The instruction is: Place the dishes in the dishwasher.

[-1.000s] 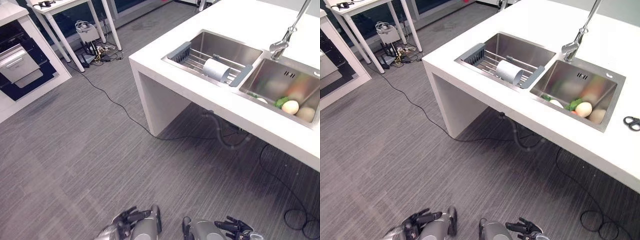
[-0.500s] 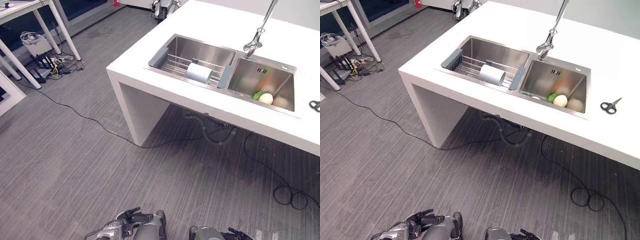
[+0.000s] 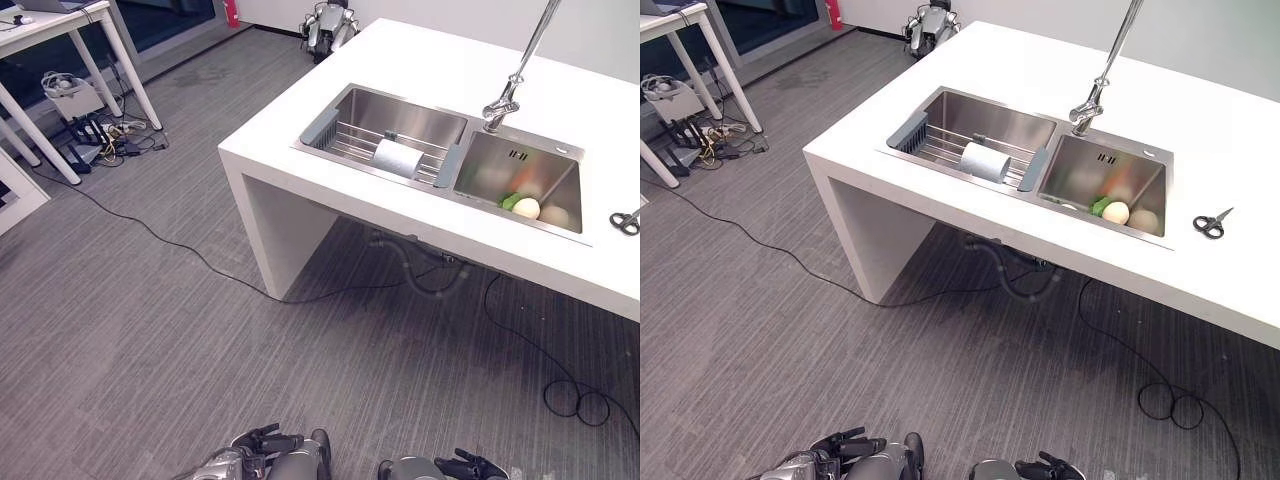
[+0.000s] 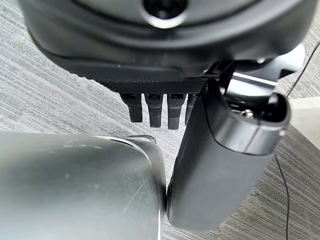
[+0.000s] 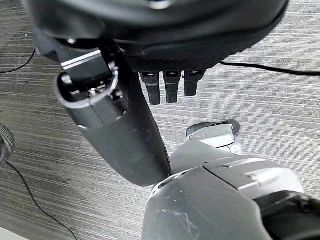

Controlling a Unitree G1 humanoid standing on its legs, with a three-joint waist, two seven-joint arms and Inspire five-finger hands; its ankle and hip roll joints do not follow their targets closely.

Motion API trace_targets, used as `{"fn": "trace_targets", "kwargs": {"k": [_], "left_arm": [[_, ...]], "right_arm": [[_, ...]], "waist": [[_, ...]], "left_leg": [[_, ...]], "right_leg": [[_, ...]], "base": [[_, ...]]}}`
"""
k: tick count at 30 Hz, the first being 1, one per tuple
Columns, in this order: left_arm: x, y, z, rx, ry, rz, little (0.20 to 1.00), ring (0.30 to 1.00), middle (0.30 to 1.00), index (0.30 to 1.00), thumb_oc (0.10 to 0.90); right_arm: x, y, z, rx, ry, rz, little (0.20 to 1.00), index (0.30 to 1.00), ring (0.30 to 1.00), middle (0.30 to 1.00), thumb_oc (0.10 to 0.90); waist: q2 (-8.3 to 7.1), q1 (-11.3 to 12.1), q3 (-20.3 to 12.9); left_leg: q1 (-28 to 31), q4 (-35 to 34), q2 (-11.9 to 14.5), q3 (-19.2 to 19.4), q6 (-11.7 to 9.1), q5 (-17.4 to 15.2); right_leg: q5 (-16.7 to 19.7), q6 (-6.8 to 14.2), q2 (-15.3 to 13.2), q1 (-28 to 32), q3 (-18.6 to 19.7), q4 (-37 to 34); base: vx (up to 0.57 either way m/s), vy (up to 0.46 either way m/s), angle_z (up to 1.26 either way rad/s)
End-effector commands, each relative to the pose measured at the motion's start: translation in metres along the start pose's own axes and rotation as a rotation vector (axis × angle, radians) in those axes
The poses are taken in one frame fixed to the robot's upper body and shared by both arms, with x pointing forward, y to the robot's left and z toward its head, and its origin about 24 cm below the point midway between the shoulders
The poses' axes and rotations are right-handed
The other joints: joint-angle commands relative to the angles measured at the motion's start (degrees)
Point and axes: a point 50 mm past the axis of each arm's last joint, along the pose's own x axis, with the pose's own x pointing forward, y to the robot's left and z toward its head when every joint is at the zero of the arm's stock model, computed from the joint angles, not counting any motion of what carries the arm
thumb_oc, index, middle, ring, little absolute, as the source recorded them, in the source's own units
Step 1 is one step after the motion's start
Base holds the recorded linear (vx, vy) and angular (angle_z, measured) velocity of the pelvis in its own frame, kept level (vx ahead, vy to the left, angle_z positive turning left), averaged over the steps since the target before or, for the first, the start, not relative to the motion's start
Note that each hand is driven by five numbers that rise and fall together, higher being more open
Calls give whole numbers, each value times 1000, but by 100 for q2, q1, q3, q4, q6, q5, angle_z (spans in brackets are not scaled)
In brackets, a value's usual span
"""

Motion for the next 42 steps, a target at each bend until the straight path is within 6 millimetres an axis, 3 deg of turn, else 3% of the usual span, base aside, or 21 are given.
{"fn": "trace_targets", "kwargs": {"k": [1,4,6,9,11,13,14,16,18,23,27,30,31,32,33,35,36,38,42], "left_arm": [[-2,5,-16,94,58,-11,900,900,900,900,800],[-2,4,-17,107,67,-20,900,900,900,900,800],[-2,3,-17,113,63,-24,900,900,900,900,800],[-2,2,-18,64,61,-8,900,900,900,900,800],[-2,3,-18,44,63,-7,900,900,900,900,800],[-2,3,-18,61,73,-10,900,900,900,900,800],[-2,4,-19,64,78,-3,900,900,900,900,800],[-2,4,-20,61,83,1,900,900,900,900,800],[-3,6,-25,59,95,-6,900,900,900,900,800],[-4,7,-33,74,113,-9,900,900,900,900,800],[-4,7,-34,48,111,10,900,900,900,900,800],[-3,2,-29,27,88,4,900,900,900,900,800],[-2,1,-28,19,78,1,900,900,900,900,800],[-1,-5,-22,7,50,-10,900,900,900,900,800],[0,-9,-17,9,31,-20,900,900,900,900,800],[0,-10,-15,15,23,-26,900,900,900,900,800],[0,-11,-14,25,18,-28,900,900,900,900,800],[0,-11,-15,28,17,-27,900,900,900,900,800],[-1,-6,-25,12,40,-13,900,900,900,900,800]], "right_arm": [[-1,-13,10,24,-45,-40,900,900,900,900,800],[-2,-15,9,24,-42,-50,900,900,900,900,800],[-2,-16,11,14,-42,-52,900,900,900,900,800],[-2,-17,15,-18,-44,-39,900,900,900,900,800],[-1,-16,17,-29,-52,-28,900,900,900,900,800],[-2,-17,14,-16,-51,-30,900,900,900,900,800],[-2,-17,13,-11,-47,-30,900,900,900,900,800],[-2,-19,11,-10,-43,-31,900,900,900,900,800],[-2,-20,10,-6,-41,-34,900,900,900,900,800],[-2,-14,12,-4,-52,-18,900,900,900,900,800],[-1,-8,14,-31,-61,5,900,900,900,900,800],[0,-8,19,-25,-76,2,900,900,900,900,800],[-1,-9,21,-26,-81,1,900,900,900,900,800],[-1,-12,25,-23,-98,-12,900,900,900,900,800],[-2,-17,27,2,-109,-27,900,900,900,900,800],[-2,-19,28,9,-112,-33,900,900,900,900,800],[-2,-21,30,10,-113,-43,900,900,900,900,800],[-2,-22,31,14,-111,-50,900,900,900,900,800],[-3,-28,32,30,-96,-63,900,900,900,900,800]], "waist": [[210,-55,75],[198,-84,76],[218,-82,119],[270,9,235],[286,-44,331],[214,-189,365],[190,-277,356],[200,-349,399],[289,-412,411],[208,-366,289],[115,-353,203],[-11,-292,239],[-40,-266,236],[-72,-188,338],[-45,-128,421],[-19,-107,456],[26,-74,487],[100,-29,556],[281,145,648]], "left_leg": [[711,-600,-136,-225,-37,-640],[764,-600,-227,-244,52,-689],[813,-600,-275,-241,124,-722],[988,-600,-277,-137,155,-859],[1040,-600,-273,-117,137,-825],[1158,-600,-415,-313,38,-906],[1197,-600,-491,-445,-31,-962],[1290,-600,-530,-545,-52,-1026],[1372,-600,-479,-624,-110,-1078],[1429,-600,-382,-479,-223,-1002],[1793,-600,-282,-398,-318,-961],[2227,-600,-259,-303,-440,-601],[2169,-445,-253,-302,-480,-464],[1490,762,-218,-360,-590,-44],[985,965,-160,-396,-592,146],[884,523,-119,-387,-573,186],[848,-219,-40,-440,-629,362],[677,-600,25,-609,-733,498],[-305,-600,231,-1046,-984,803]], "right_leg": [[97,213,117,180,90,364],[181,202,199,113,163,744],[357,218,254,-107,98,1390],[398,276,-11,-492,-334,2265],[429,184,63,-815,-449,1971],[527,158,244,-875,-307,677],[746,198,199,-929,-235,-280],[1033,328,55,-1166,-133,-578],[1153,371,41,-1329,-12,-578],[588,215,34,-947,-57,-578],[334,71,66,-684,-38,-578],[192,-80,11,-454,17,-578],[161,-119,-5,-424,36,-578],[74,-281,21,-221,97,-578],[-5,-353,76,-65,117,-578],[-55,-352,112,5,131,-578],[-138,-336,170,95,160,-578],[-231,-316,276,235,211,-578],[-563,-349,559,708,529,-578]], "base": [[32,77,3],[29,103,0],[30,131,-4],[50,127,-34],[33,-22,-29],[168,-174,-21],[161,-172,37],[166,-141,93],[215,-165,48],[204,-192,24],[203,-192,20],[167,-158,12],[139,-184,10],[143,-161,18],[124,-118,6],[157,66,11],[188,132,13],[222,176,-4],[345,263,-5]]}}
